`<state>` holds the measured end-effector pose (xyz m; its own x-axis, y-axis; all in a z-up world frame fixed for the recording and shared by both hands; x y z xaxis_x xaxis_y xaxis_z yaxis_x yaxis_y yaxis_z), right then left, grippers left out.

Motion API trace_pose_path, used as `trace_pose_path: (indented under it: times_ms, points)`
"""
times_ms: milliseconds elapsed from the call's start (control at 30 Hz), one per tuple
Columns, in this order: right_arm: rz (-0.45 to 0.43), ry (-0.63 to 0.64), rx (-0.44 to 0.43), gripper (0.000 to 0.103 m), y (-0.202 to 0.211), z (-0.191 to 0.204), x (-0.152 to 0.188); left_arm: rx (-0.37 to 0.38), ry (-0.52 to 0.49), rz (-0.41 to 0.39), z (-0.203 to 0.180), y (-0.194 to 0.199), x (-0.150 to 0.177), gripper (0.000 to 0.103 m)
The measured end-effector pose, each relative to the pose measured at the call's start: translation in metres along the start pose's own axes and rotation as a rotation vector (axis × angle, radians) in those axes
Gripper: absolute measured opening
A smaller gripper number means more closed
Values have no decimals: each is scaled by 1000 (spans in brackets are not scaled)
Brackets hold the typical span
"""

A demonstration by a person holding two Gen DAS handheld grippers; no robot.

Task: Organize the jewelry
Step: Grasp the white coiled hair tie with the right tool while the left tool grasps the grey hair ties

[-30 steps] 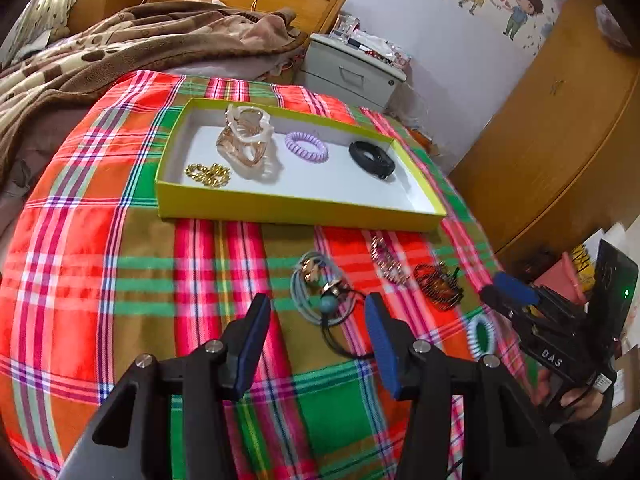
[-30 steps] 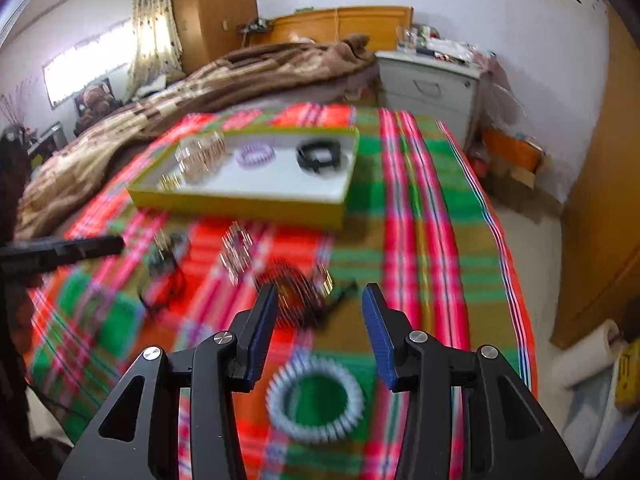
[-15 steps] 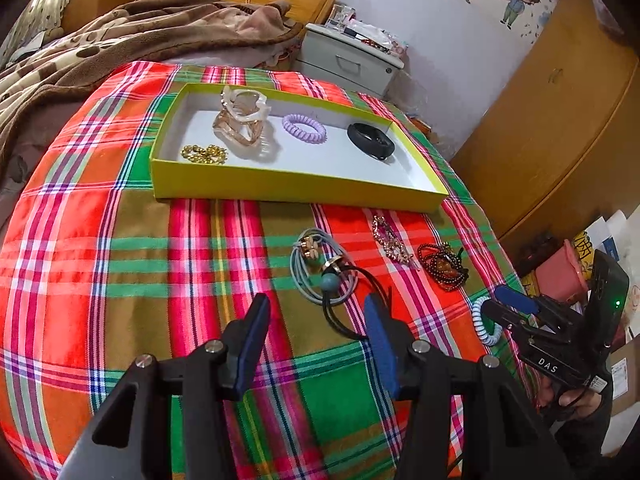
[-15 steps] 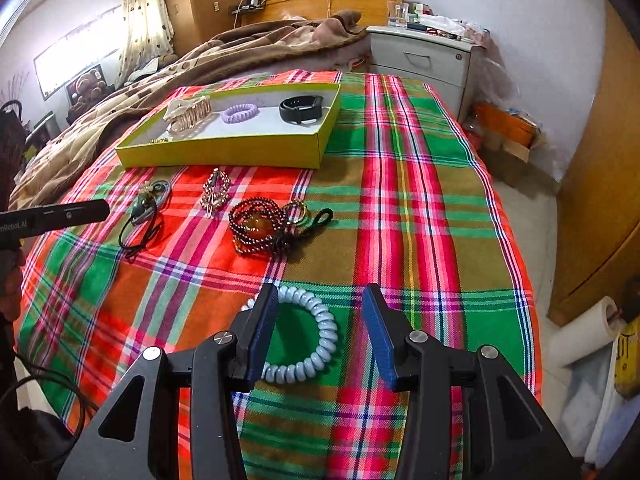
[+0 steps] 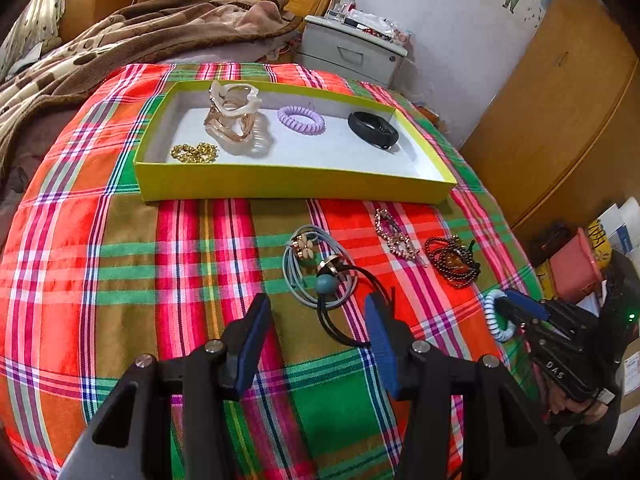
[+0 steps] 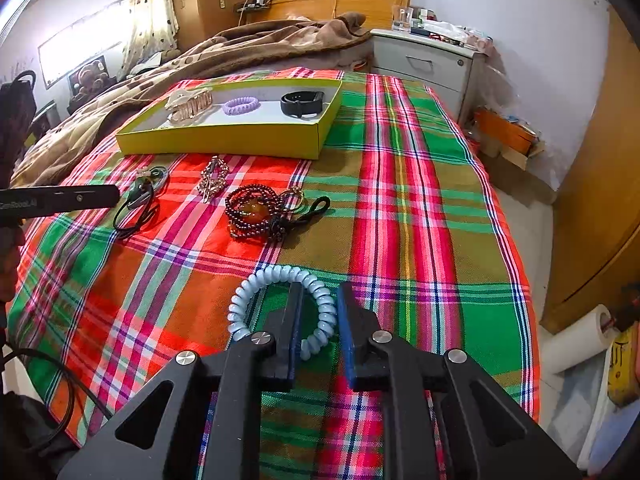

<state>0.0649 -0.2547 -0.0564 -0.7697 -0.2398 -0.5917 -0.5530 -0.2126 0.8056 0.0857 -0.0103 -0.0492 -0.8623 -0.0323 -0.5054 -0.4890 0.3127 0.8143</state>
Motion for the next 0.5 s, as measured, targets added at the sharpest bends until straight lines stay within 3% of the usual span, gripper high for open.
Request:
trace_pose_path:
  times_ms: [267,467,500]
  points:
    - [-45,-64,-29,10,4,-8,-3,-119,-74,-11,-10,-4,-6,49]
    - [-70,-78,-60,10,6,-6,-7,-160,-142,-18,-19,-11,-11,24]
    - [-71,-80,-62,10,6,-6,-8,-168,-150,-14,-20,-13,-11,24]
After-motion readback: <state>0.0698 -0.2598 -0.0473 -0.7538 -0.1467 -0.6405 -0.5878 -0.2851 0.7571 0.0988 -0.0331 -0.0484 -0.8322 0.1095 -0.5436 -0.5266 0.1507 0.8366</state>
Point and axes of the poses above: each gripper's, at about its wrist camera, not at the fingertips, and y roughly against the way its jaws point, z to its left, x to its underside, the point moved 4 cm from there along -y, roughly the way its jaws point, and after that the axes turned 3 degrees about z, right-handed, at the moved point
